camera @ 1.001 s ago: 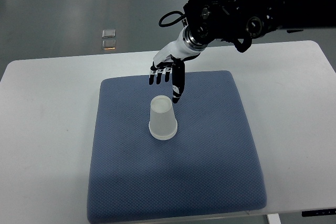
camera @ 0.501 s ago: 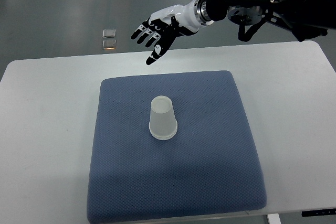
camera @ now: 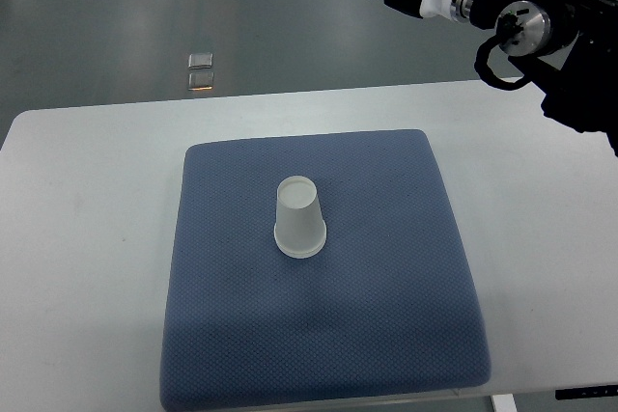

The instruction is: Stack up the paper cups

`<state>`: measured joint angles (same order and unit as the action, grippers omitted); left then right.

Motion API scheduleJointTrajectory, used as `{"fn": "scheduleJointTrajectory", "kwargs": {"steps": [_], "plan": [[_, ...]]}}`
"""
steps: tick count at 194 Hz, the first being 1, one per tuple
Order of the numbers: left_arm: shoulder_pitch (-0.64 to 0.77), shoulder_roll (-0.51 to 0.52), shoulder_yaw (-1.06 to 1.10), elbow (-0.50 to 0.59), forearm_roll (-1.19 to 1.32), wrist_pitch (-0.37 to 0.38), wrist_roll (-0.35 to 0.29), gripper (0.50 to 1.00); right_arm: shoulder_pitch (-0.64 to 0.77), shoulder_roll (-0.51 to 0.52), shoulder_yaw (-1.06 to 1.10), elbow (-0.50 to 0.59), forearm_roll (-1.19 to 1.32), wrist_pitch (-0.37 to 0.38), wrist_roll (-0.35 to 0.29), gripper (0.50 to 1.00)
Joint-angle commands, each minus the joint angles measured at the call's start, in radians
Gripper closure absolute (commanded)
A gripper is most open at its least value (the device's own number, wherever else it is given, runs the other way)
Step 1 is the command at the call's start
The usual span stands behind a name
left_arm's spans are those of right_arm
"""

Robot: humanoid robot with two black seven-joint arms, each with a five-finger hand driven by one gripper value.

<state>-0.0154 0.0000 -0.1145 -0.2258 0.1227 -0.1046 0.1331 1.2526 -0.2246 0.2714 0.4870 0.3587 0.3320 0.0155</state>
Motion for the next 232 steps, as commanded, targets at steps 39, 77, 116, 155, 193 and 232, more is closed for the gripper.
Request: {"fn": "scheduleJointTrajectory", "kwargs": {"steps": [39,77,116,155,193,232], "plan": [[0.0,0.0,-0.001,0.002,0.0,0.0,0.0,0.5,-0.275,0.025,0.384,-0.025,0.002,0.004,0.087,0.587],[0.0,0.0,0.001,-0.001,0.0,0.0,0.0,0.5,-0.36,0.051,0.43,-0.024,0.003,0.015,0.123,0.585],[0.0,0.0,0.001,-0.004,0.0,0.0,-0.001,0.5,-0.414,0.061,0.428,-0.025,-0.01,0.015,0.162,0.585],[0.0,0.0,0.001,-0.006,0.0,0.0,-0.001,0.5,-0.417,0.059,0.408,-0.028,-0.041,-0.002,0.161,0.583],[0.0,0.0,0.001,-0.01,0.0,-0.001,-0.001,0.5,-0.418,0.071,0.41,-0.028,-0.13,-0.05,0.162,0.583],[0.0,0.0,0.001,-0.01,0.0,0.0,-0.001,0.5,-0.435,0.093,0.408,-0.024,-0.135,-0.047,0.164,0.581]]}}
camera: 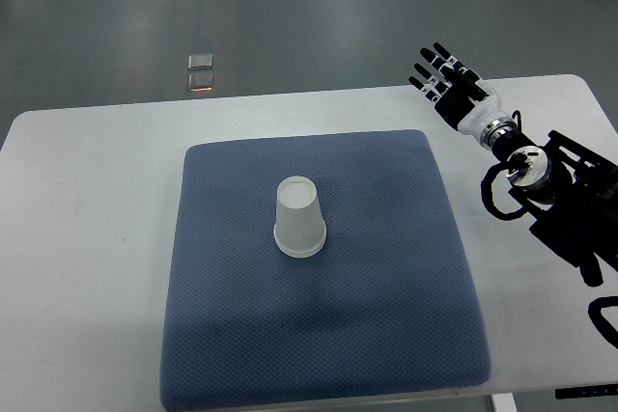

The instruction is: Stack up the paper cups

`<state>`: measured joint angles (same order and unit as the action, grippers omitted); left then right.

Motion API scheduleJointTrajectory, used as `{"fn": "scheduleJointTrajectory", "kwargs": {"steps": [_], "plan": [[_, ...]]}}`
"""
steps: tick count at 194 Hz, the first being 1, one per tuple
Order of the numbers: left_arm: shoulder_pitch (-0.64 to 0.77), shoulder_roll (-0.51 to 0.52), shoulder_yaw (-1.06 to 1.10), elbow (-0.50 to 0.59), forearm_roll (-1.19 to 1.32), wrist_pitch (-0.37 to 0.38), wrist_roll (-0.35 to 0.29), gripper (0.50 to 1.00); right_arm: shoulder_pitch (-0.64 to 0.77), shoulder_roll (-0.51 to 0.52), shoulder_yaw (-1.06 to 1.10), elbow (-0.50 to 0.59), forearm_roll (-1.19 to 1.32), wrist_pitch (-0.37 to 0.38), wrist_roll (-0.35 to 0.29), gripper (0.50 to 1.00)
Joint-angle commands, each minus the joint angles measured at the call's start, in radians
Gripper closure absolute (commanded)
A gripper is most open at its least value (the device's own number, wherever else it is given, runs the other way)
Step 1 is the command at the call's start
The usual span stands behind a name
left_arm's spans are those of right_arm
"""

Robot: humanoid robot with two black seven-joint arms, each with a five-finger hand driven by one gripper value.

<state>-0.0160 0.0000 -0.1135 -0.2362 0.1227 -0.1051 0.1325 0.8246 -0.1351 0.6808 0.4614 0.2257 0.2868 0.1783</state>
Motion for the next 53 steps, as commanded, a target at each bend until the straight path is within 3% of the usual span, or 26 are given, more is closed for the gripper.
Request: {"fn": "scheduleJointTrajectory", "kwargs": {"steps": [1,53], "plan": [[0.001,0.0,0.0,0.0,0.0,0.001,-0.001,0.5,-0.007,0.003,-0.001,0.002,-0.002,-0.001,0.001,0.581],[0.001,0.0,0.0,0.0,0.0,-0.001,-0.001,0.5,-0.008,0.032,-0.001,0.002,-0.005,-0.008,0.001,0.581]]}}
